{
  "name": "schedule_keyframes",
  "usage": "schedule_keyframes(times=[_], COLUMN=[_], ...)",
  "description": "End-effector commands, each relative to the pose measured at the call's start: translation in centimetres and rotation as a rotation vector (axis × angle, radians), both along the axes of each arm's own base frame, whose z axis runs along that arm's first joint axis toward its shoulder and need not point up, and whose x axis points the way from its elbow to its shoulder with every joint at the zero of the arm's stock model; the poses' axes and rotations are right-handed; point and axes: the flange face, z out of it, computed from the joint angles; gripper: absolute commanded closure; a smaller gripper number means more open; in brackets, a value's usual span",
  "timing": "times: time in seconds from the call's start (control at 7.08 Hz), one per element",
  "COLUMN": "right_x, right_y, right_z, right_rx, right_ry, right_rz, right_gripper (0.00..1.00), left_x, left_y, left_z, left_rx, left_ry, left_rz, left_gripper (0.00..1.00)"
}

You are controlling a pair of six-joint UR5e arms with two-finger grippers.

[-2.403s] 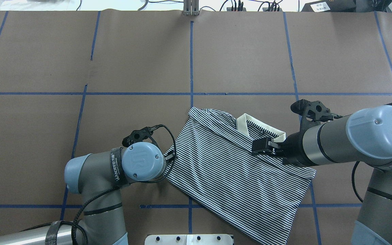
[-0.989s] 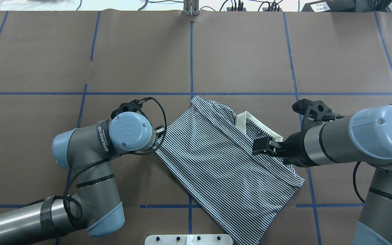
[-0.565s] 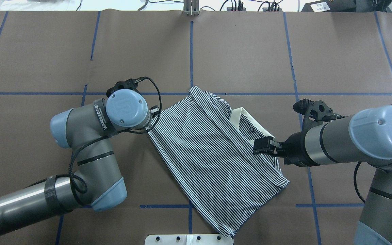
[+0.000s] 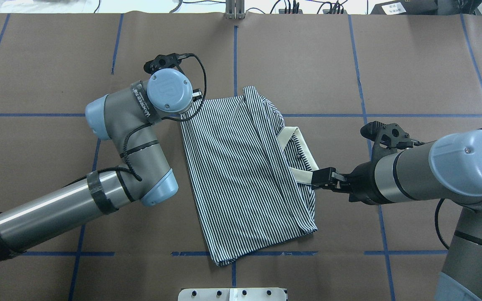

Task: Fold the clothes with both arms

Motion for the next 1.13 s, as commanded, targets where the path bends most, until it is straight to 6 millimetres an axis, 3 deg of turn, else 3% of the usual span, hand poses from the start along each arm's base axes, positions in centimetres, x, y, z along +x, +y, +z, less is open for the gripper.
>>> schedule_keyframes(times=[0.0,0.28,0.57,0.71,0.85,0.99], right_x=[0.0,-0.1,-0.1,-0.2,-0.5,-1.8], right_y=[0.0,0.0,0.0,0.0,0.0,-1.7], right_z=[-0.2,-0.3,-0.3,-0.2,-0.1,-0.7], right_rx=[0.004,0.005,0.005,0.005,0.01,0.012], right_ry=[-0.002,-0.004,-0.004,-0.002,0.006,0.014], right_rz=[0.003,0.001,0.001,0.002,0.009,0.032], right_gripper=[0.0,0.0,0.0,0.0,0.0,0.0], left_x=[1.7,1.2,0.5,0.4,0.3,-1.3], left_y=[-3.7,-6.1,-6.9,-7.0,-7.1,-7.9], left_z=[-0.5,2.1,2.5,2.6,1.1,-0.1], left_rx=[0.144,0.205,0.205,0.21,0.238,0.241], left_ry=[0.009,-0.025,-0.029,-0.036,0.005,0.073], left_rz=[-0.034,-0.044,-0.059,-0.067,-0.072,-0.044], left_gripper=[1.0,1.0,1.0,0.01,0.0,0.0])
